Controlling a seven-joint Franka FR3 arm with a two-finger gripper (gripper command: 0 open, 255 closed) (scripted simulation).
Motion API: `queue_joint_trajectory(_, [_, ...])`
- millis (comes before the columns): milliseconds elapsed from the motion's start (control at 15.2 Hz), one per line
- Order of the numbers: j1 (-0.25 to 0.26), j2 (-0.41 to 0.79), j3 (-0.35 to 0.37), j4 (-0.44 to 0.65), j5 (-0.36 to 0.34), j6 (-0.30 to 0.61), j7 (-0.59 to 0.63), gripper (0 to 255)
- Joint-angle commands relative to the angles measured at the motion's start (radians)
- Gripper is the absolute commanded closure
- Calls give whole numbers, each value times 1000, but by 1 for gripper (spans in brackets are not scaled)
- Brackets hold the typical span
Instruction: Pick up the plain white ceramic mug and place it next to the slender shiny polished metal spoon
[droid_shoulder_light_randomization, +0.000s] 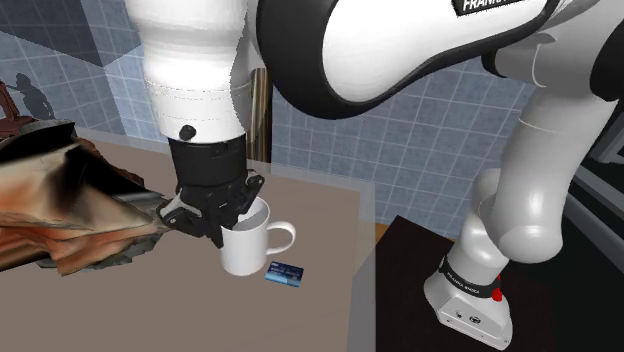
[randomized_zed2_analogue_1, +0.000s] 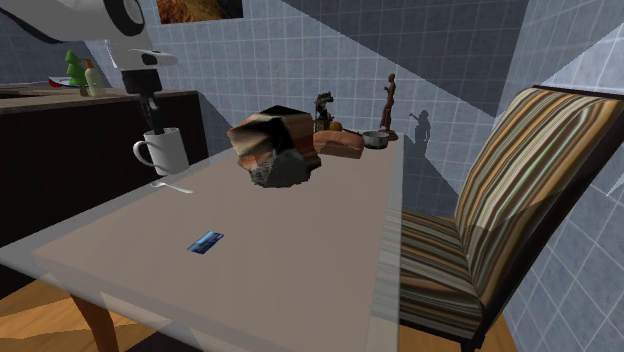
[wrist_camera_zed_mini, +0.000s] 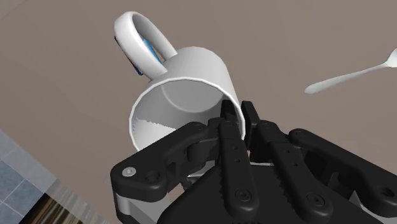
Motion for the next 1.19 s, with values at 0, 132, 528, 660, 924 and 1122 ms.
queue_joint_trajectory(0, [34, 70, 21, 69, -45, -19, 62, 255])
queue_joint_trajectory(132, [81, 145, 36, 151, -94, -48, 121, 255])
queue_joint_trajectory(528, [275, 390, 38, 463, -241, -170, 261, 255])
queue_joint_trajectory(660, [360, 483, 24, 604, -288, -227, 290, 255])
queue_joint_trajectory(924, [563, 703, -28, 979, -376, -369, 300, 255])
queue_joint_trajectory(1122, [524, 671, -17, 871, -364, -303, 317, 255])
